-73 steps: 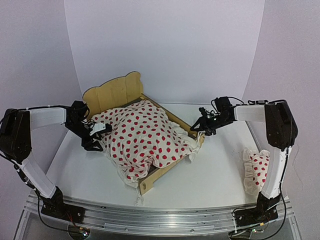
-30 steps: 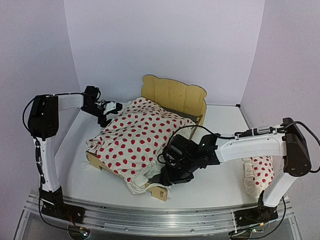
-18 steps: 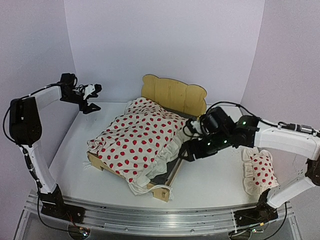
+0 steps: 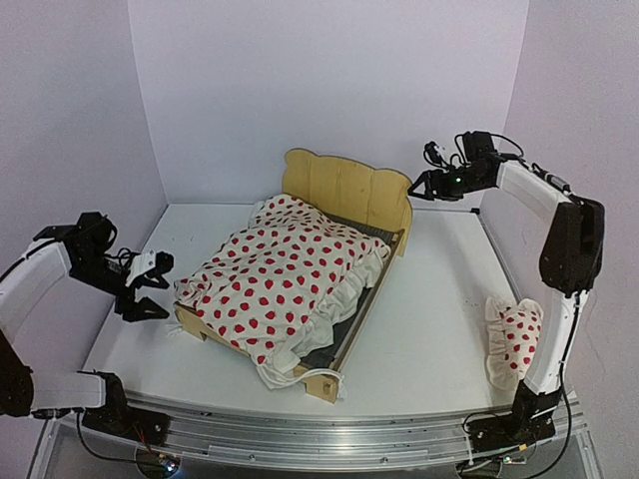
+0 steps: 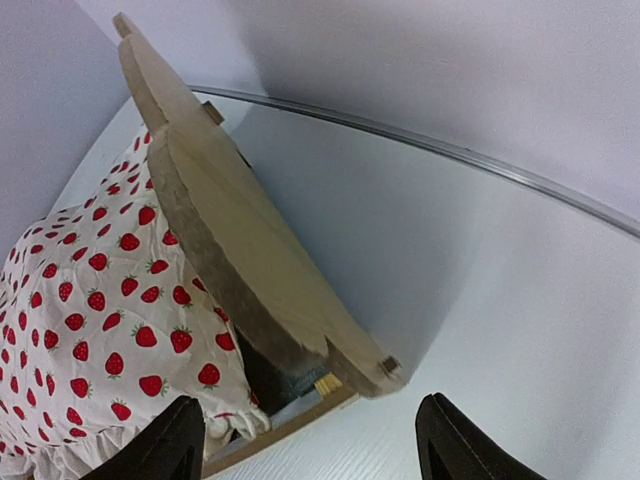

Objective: Set up the pet bed

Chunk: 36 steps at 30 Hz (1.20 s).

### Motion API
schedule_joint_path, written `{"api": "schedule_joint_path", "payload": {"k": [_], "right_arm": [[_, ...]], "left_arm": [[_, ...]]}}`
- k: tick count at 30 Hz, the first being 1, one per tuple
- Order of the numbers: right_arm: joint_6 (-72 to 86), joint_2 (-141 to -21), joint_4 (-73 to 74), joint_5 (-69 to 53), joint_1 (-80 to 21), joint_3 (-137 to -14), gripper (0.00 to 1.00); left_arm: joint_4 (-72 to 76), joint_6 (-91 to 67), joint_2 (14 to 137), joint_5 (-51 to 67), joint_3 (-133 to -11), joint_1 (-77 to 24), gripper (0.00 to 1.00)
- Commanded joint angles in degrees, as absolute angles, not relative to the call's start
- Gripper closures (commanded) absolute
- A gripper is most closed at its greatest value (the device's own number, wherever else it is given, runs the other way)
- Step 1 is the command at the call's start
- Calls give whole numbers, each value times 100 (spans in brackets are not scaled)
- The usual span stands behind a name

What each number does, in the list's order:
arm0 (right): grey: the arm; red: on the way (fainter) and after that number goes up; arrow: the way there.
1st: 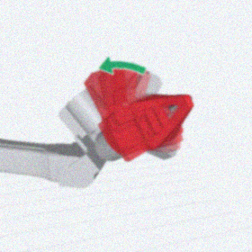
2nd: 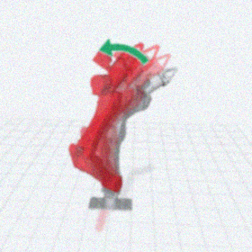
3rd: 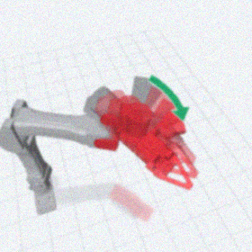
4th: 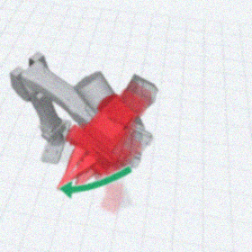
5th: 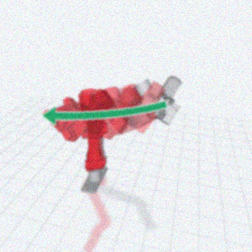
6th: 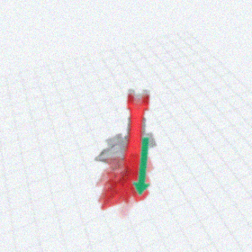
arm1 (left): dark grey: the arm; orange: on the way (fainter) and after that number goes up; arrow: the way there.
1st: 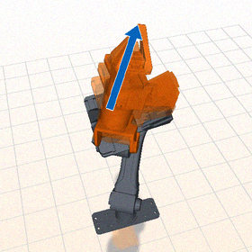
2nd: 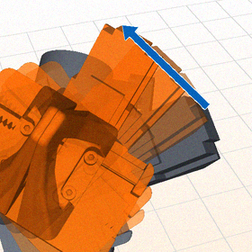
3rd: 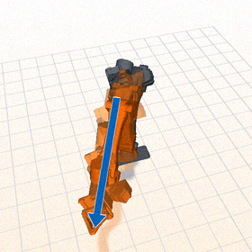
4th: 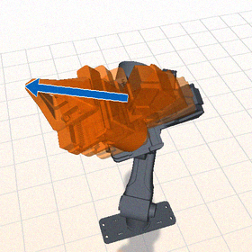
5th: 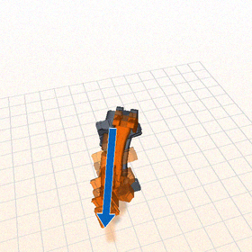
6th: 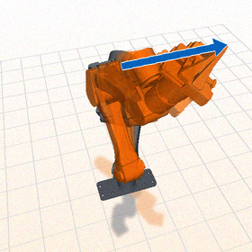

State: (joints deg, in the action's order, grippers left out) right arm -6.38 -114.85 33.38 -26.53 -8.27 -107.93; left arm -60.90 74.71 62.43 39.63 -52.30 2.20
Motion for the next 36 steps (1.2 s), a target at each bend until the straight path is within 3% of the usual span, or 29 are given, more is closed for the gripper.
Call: {"api": "schedule_joint_path", "payload": {"k": [1,5,10,17,29,36], "right_arm": [[-1373,-11880,3048,-4079,-900,-11233,30],[-1091,-11906,2165,-3925,-905,-10760,33],[-499,-11934,1380,-3615,-932,-10296,53],[-610,-11603,1096,-3135,-1050,-9556,73],[-637,-9669,873,-2370,-1815,-7047,75],[520,-8399,783,-895,-2789,-5629,73]], "left_arm": [[-6027,7714,5872,3822,-4553,180,27],[-5245,7610,5865,3838,-4063,158,27],[-3838,7245,6100,3858,-3640,150,28],[-2450,6210,6585,4043,-3643,149,28],[-980,4796,8261,3739,-4979,169,25],[-800,4873,8984,3905,-5747,187,23]]}}
